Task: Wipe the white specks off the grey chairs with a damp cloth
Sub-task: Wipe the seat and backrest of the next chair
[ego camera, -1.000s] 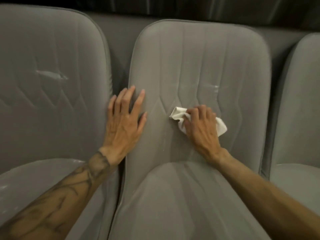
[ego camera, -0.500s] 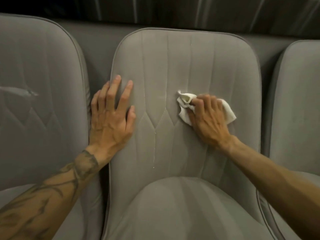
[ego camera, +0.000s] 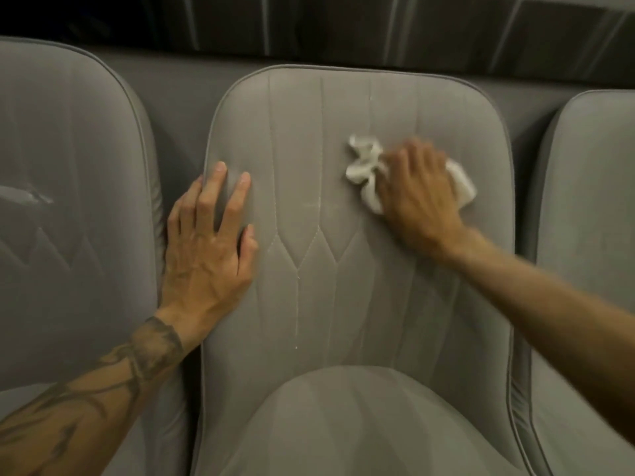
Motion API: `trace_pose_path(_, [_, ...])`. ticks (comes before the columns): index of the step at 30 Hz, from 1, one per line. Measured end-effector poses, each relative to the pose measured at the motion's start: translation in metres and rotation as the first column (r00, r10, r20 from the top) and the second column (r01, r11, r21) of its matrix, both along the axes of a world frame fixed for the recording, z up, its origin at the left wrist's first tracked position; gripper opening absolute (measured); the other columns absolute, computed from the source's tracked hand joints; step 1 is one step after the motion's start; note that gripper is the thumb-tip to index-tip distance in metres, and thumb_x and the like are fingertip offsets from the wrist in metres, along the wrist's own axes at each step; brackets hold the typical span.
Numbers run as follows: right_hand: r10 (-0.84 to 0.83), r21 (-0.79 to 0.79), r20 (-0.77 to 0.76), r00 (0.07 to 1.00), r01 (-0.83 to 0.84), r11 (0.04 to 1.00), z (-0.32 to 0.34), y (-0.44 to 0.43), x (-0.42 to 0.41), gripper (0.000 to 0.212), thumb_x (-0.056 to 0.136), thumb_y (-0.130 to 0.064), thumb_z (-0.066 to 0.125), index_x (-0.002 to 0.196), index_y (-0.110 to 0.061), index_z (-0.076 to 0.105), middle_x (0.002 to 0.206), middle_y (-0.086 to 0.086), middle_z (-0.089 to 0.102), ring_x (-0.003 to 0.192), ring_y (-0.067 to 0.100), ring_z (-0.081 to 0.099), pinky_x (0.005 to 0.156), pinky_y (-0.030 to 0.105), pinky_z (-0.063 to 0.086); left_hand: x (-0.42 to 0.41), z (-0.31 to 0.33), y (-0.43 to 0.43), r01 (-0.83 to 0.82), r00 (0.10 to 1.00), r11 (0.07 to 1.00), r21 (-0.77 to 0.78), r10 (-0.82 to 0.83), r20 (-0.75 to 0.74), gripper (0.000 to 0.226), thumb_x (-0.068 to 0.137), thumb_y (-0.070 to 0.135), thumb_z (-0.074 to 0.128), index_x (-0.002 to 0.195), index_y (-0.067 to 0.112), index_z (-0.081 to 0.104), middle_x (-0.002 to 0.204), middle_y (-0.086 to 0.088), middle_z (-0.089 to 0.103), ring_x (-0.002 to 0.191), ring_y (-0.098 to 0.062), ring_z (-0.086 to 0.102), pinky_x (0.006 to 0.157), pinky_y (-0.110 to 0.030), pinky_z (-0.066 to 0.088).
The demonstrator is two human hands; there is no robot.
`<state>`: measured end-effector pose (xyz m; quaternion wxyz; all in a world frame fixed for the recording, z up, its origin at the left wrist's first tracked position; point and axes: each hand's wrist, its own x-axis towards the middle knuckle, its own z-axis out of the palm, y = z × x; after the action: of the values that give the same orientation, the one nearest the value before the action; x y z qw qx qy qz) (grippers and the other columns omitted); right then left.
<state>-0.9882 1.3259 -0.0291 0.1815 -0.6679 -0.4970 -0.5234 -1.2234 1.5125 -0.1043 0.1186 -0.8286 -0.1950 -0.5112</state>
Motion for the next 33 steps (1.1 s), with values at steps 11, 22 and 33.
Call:
trace_pose_path(11, [-0.050,0.005,-0.090,0.995,0.051,0.999,-0.032,-0.014,-0.005,0.023,0.100,-0.027,0.051,0.104,-0.005,0.056,0.097,0.020,0.054,0.085,0.035,0.051,0.076,0.045,0.037,0.001,0.000,0.000,0.024,1.000,1.000,-0.001,-0.024,0.008,0.064,0.102,0.026,0.045,0.163,0.015,0.030,0.167,-0.019,0.026,0.147,-0.045,0.035,0.121,-0.057,0.030])
trace_pose_path(22, [-0.071,0.069,-0.172,0.983,0.084,0.994,-0.067,-0.005,-0.020,0.027,0.101,-0.035,0.049,0.106,-0.009,0.055,0.101,0.016,0.055,0.087,0.032,0.050,0.079,0.044,0.037,0.002,-0.001,-0.001,0.017,1.000,1.000,0.010,-0.017,0.002,0.064,0.102,0.027,0.045,0.163,0.016,0.029,0.167,-0.019,0.025,0.146,-0.044,0.034,0.120,-0.055,0.030])
trace_pose_path(33, [-0.110,0.188,-0.200,0.974,0.149,0.971,-0.051,0.005,-0.005,0.023,0.102,-0.034,0.043,0.109,-0.013,0.046,0.104,0.017,0.053,0.090,0.032,0.049,0.079,0.044,0.036,0.002,0.001,-0.003,0.020,1.000,1.000,0.011,-0.020,0.007,0.064,0.102,0.026,0.045,0.163,0.016,0.029,0.167,-0.019,0.025,0.147,-0.044,0.034,0.121,-0.055,0.030])
